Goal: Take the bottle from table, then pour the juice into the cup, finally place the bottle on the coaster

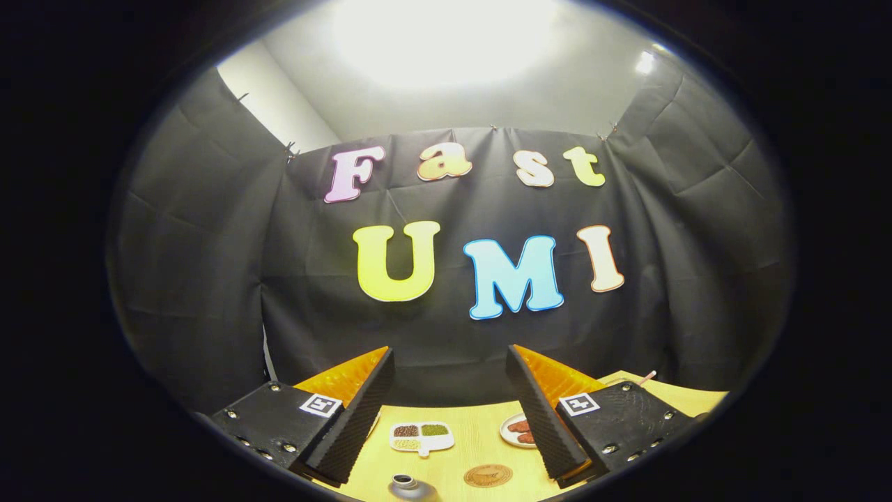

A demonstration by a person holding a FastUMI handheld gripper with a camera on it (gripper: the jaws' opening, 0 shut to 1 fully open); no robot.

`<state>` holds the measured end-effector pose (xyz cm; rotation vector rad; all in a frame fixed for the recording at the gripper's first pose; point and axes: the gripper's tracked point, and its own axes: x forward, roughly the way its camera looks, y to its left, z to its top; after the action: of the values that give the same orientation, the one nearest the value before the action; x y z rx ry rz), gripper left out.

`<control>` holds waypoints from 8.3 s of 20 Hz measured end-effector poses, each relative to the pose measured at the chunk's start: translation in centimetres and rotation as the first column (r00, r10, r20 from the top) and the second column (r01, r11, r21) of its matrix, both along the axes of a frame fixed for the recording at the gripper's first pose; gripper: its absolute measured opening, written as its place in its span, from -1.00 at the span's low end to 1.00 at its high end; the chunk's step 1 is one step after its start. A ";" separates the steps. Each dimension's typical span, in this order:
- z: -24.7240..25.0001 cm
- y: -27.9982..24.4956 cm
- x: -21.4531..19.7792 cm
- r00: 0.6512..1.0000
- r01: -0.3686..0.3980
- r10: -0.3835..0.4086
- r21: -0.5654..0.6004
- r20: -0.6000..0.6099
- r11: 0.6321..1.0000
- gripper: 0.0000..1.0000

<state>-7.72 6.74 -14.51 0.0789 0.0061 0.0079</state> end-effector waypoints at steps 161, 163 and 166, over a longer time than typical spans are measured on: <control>-22.9 -7.8 4.1 0.980 0.177 -0.048 0.960 -0.192 -0.215 0.54; -22.6 -7.7 4.1 0.982 0.171 -0.046 0.960 -0.186 -0.223 0.54; -22.3 -7.6 4.1 0.982 0.166 -0.045 0.956 -0.182 -0.241 0.54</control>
<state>-3.58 -0.83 -36.81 1.8839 0.0799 -0.1926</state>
